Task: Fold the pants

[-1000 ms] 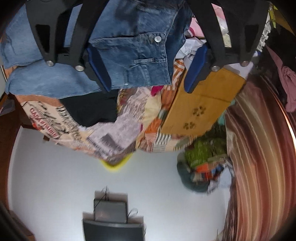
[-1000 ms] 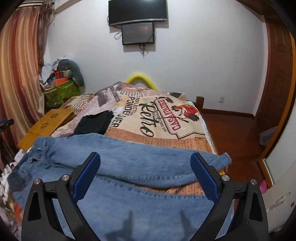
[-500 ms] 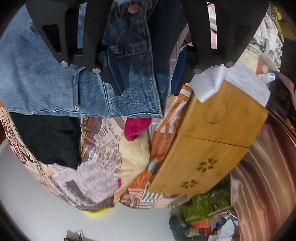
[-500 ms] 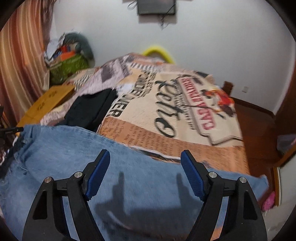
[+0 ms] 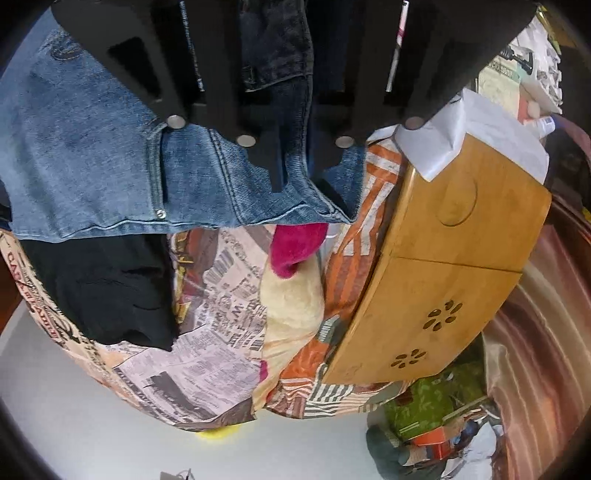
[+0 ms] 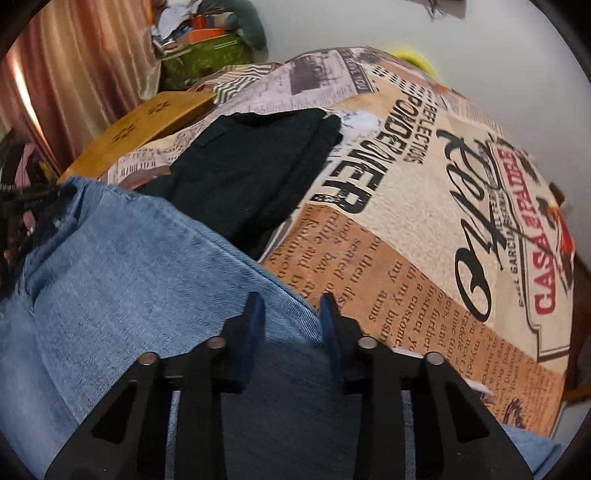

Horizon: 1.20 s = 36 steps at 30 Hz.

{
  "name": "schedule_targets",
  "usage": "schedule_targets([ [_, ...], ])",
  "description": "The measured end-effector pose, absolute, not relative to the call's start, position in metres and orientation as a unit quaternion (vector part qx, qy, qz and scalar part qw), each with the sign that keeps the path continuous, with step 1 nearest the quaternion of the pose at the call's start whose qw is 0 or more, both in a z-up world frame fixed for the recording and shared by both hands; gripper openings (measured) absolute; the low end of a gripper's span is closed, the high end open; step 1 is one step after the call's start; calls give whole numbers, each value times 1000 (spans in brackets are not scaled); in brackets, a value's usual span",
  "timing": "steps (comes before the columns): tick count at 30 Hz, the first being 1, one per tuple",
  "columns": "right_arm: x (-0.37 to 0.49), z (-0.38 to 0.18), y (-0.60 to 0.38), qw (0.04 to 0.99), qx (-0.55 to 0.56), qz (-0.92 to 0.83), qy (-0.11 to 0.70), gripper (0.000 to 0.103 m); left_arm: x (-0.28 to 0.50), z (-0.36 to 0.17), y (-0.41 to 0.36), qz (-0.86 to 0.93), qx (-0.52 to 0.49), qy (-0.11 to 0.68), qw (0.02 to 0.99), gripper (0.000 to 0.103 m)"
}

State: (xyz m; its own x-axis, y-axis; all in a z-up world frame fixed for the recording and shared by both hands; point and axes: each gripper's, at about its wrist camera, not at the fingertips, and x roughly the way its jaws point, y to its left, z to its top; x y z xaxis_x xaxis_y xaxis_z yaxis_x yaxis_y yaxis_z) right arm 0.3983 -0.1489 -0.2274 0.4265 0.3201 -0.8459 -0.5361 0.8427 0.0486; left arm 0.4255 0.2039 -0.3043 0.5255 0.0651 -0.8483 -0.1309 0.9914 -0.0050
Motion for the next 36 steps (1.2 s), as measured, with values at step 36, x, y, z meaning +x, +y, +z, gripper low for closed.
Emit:
schedule_targets([
  [36, 328, -243, -376, 847, -25, -38, 530, 31, 386, -250, 130, 35, -10, 466, 884, 40],
])
